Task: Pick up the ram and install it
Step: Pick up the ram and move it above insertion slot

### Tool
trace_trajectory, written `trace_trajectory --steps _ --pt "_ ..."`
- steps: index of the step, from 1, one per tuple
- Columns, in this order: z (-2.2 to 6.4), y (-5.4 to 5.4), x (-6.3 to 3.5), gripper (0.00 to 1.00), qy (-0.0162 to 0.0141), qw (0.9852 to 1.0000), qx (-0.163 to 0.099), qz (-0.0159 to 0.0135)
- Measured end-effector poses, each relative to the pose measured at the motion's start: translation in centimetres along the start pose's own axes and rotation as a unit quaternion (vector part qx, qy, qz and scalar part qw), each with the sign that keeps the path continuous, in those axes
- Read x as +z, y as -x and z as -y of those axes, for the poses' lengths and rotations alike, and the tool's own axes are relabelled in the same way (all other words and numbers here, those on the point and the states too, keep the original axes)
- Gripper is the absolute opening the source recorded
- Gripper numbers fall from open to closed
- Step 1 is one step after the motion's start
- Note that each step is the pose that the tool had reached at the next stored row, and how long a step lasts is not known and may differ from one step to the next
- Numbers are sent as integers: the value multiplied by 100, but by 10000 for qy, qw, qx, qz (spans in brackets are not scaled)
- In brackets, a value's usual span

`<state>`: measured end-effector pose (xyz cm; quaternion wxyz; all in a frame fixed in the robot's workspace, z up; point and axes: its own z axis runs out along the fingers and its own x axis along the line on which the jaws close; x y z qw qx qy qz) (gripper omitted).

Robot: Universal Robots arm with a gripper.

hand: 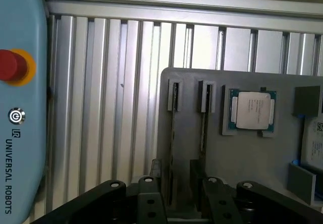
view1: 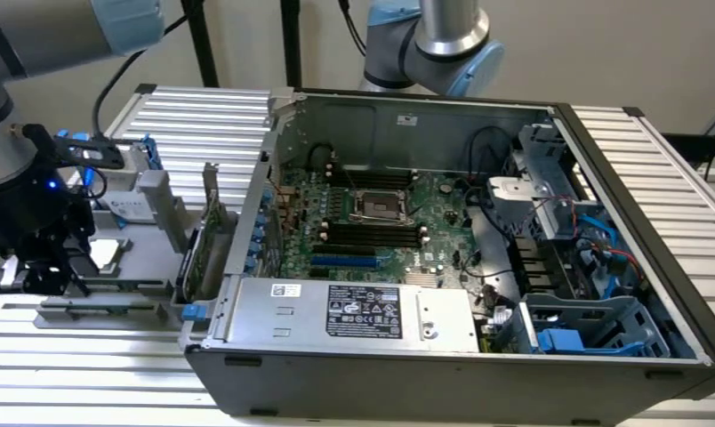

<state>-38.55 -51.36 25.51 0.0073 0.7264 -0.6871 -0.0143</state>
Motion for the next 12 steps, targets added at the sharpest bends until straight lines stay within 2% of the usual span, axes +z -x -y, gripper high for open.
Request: trace_trajectory --steps 12 --pt "3 -53 217 36 1 10000 1 0"
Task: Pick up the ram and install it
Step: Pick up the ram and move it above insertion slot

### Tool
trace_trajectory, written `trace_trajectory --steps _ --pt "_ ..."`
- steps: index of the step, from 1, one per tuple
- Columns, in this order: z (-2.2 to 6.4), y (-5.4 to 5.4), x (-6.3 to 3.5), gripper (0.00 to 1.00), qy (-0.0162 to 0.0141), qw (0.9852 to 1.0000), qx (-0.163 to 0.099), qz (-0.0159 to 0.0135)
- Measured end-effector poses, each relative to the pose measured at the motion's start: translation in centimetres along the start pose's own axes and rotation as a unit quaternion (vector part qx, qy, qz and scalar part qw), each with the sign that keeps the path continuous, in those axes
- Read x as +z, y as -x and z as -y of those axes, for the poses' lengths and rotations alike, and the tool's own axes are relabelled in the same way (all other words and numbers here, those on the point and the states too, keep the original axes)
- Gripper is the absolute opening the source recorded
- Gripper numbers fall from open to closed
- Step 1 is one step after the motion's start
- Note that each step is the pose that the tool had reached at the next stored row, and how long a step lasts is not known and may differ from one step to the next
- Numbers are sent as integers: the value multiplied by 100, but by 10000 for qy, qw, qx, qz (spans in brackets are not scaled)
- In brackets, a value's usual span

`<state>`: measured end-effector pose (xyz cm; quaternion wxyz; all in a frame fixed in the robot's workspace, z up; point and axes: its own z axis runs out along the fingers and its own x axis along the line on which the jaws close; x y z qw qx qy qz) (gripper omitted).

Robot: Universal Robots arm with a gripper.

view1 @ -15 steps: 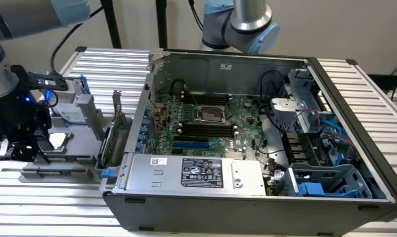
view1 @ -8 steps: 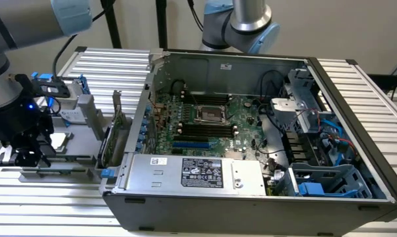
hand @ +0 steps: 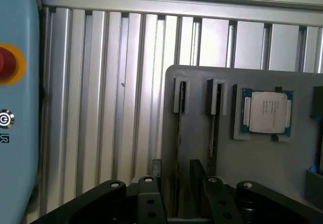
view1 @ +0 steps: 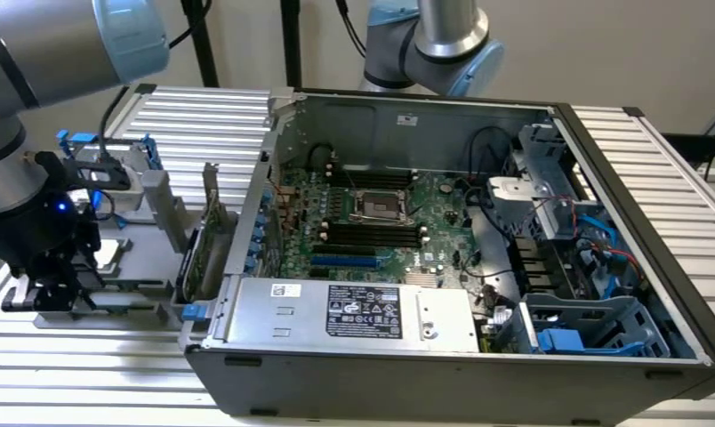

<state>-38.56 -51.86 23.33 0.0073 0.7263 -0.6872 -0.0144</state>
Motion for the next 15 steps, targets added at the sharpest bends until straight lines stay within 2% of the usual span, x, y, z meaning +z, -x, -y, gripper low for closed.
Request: trace_trajectory --steps 3,6,8,12,15 --pt "2 -4 55 36 -1 10000 1 4" --pt "4 -4 109 36 -2 10000 2 21" --pt "5 -5 140 36 -3 10000 3 52" --pt "6 -5 182 36 -9 9999 10 151" --pt "7 -5 225 36 -11 9998 19 173"
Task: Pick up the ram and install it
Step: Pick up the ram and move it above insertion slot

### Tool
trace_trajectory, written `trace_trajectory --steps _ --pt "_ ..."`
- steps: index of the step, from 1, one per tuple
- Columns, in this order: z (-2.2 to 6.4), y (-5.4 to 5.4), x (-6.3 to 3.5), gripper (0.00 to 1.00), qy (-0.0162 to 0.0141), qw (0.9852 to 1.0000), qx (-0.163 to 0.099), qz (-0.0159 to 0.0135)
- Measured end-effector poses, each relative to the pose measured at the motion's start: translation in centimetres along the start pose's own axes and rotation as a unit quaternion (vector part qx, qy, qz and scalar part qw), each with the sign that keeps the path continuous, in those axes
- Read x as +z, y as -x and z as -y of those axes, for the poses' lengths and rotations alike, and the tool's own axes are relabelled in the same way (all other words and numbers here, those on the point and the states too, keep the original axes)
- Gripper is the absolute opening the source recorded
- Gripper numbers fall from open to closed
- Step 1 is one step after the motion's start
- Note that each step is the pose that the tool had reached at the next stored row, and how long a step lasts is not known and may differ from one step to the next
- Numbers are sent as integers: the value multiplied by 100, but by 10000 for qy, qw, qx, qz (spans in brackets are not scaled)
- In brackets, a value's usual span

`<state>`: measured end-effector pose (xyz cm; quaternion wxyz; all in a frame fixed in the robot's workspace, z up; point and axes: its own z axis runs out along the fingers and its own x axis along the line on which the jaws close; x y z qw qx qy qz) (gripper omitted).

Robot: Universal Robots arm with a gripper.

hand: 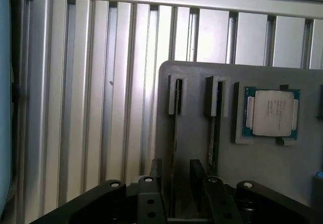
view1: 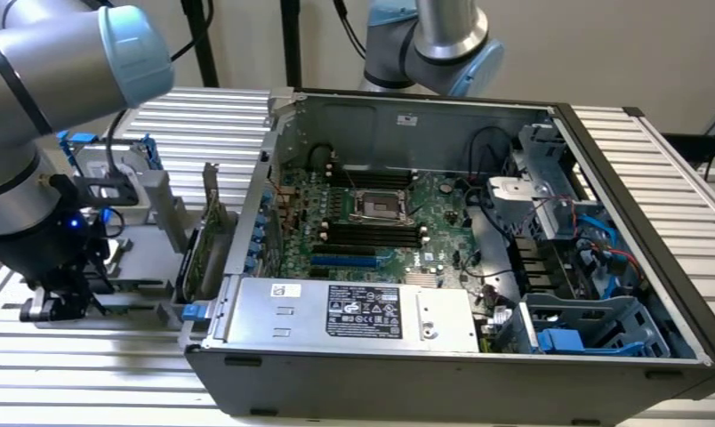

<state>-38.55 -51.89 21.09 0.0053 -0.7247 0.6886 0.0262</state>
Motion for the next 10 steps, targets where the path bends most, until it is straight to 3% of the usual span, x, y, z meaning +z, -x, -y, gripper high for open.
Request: trace_trajectory --steps 7,10 --pt "12 -5 87 36 9 10000 87 16" --pt "13 -7 109 36 32 9999 137 19"
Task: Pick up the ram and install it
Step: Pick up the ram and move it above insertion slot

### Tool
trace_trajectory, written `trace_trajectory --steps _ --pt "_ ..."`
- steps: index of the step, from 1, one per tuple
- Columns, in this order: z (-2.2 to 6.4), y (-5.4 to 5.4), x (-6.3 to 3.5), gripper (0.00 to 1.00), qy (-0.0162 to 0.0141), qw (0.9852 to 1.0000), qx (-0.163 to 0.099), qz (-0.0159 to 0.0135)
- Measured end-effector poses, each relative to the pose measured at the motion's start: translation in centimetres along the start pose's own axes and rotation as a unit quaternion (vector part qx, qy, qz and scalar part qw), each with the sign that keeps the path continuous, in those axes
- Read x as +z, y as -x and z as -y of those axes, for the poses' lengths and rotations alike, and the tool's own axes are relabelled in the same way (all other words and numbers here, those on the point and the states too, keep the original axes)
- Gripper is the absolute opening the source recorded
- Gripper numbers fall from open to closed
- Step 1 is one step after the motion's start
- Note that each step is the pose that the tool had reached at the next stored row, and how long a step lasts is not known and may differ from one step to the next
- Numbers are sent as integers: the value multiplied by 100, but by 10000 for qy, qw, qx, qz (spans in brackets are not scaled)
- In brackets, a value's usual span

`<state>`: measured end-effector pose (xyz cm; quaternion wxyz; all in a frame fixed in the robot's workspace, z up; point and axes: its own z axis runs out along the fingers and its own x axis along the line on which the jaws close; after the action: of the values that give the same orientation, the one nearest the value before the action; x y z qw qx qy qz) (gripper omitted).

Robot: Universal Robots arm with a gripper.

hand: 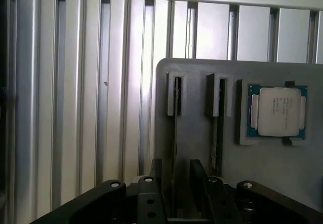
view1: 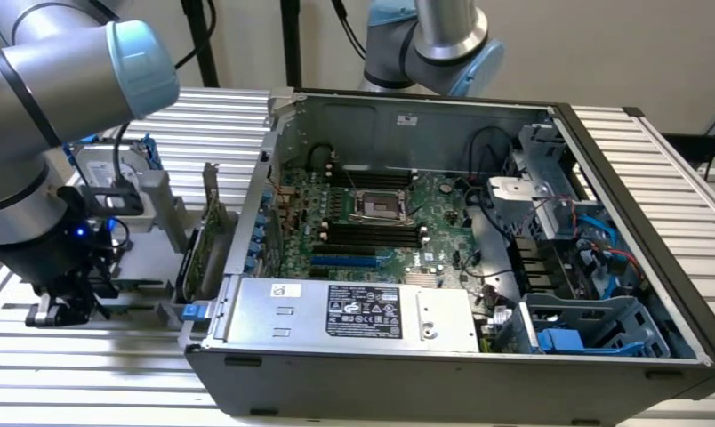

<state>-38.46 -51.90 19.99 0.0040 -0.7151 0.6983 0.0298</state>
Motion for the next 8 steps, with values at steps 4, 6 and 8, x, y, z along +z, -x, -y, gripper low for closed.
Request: trace_trajectory --steps 4,6,8 --pt "1 -1 18 36 8 10000 10 1" --pt "1 -1 23 36 7 10000 10 3" --pt "1 -2 27 36 7 10000 10 4"
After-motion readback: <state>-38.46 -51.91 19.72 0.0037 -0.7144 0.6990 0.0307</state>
